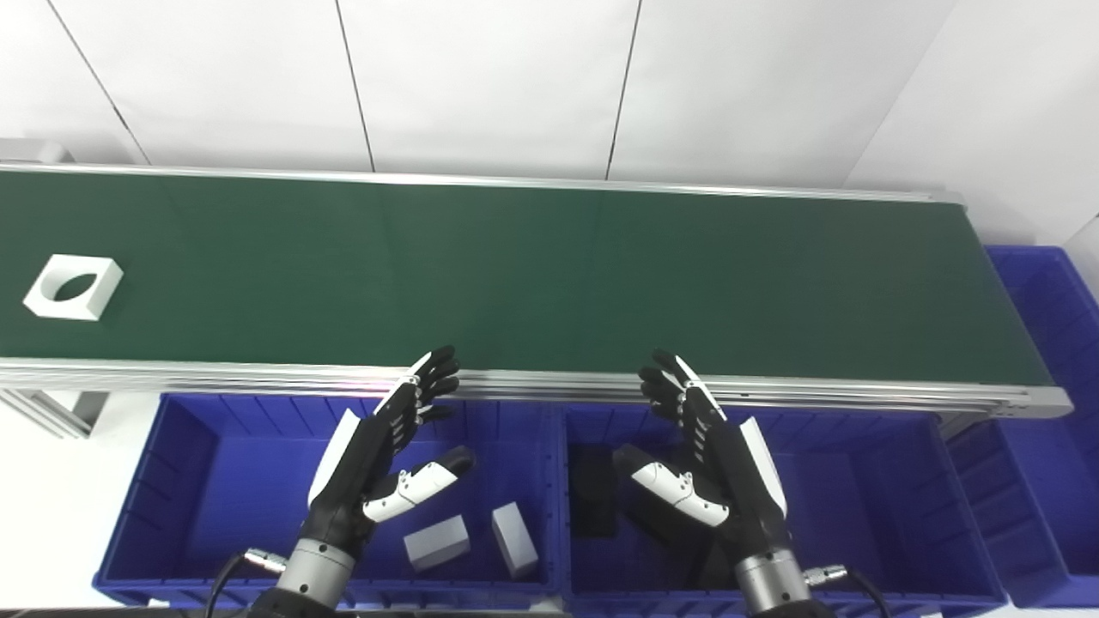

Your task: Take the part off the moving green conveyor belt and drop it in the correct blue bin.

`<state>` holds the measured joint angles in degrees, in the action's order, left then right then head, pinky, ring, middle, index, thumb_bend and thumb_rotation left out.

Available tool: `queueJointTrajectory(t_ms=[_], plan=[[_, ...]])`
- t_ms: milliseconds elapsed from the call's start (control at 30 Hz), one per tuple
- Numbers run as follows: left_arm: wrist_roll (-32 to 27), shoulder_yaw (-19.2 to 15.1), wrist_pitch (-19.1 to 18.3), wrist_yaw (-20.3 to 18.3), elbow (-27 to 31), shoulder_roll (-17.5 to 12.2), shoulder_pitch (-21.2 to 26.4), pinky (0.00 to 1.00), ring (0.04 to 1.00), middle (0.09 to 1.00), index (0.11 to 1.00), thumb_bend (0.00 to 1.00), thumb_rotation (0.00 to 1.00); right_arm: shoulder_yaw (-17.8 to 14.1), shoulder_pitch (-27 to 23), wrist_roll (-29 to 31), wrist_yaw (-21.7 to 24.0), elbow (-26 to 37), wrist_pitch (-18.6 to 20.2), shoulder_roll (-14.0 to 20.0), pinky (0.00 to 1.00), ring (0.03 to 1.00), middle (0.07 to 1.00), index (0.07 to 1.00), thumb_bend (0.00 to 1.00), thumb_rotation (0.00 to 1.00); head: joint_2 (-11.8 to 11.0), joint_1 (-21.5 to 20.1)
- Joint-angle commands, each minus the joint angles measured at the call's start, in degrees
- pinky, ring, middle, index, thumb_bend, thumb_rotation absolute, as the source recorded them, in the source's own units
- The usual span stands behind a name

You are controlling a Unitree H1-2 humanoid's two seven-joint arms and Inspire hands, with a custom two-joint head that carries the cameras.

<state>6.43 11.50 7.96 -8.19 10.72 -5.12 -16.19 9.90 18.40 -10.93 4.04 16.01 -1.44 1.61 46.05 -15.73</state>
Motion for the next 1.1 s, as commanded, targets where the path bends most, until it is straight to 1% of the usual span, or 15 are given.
queueJointTrajectory(t_ms=[0, 400, 700, 1067], plan=[[0.6, 0.3, 2.4, 0.3, 0.8, 0.0, 0.4, 0.79, 0.88, 0.909, 0.907, 0.75, 0.64, 0.1, -0.1, -0.2, -0.2, 2.2, 0.3, -0.1, 0.86, 0.872, 0.871, 0.926, 0.73, 0.51, 0.0, 0.3], [0.8, 0.3, 2.6, 0.3, 0.6, 0.1, 0.4, 0.79, 0.879, 0.908, 0.903, 0.76, 0.66, 0.1, -0.2, -1.4, -0.4, 2.4, 1.0, -0.2, 0.85, 0.874, 0.877, 0.922, 0.7, 0.57, 0.0, 0.6], [0.9, 0.4, 2.9, 0.4, 0.4, 0.2, 0.5, 0.79, 0.878, 0.907, 0.904, 0.75, 0.66, 0.0, -0.1, -1.8, -0.3, 2.6, 1.5, -0.2, 0.83, 0.87, 0.882, 0.917, 0.7, 0.58, 0.0, 1.1], [0.7, 0.4, 2.8, 0.3, 0.7, 0.2, 0.3, 0.8, 0.885, 0.914, 0.906, 0.76, 0.66, 0.2, -0.1, -2.2, -0.2, 2.9, 1.9, -0.1, 0.83, 0.874, 0.883, 0.916, 0.69, 0.59, 0.0, 1.4]])
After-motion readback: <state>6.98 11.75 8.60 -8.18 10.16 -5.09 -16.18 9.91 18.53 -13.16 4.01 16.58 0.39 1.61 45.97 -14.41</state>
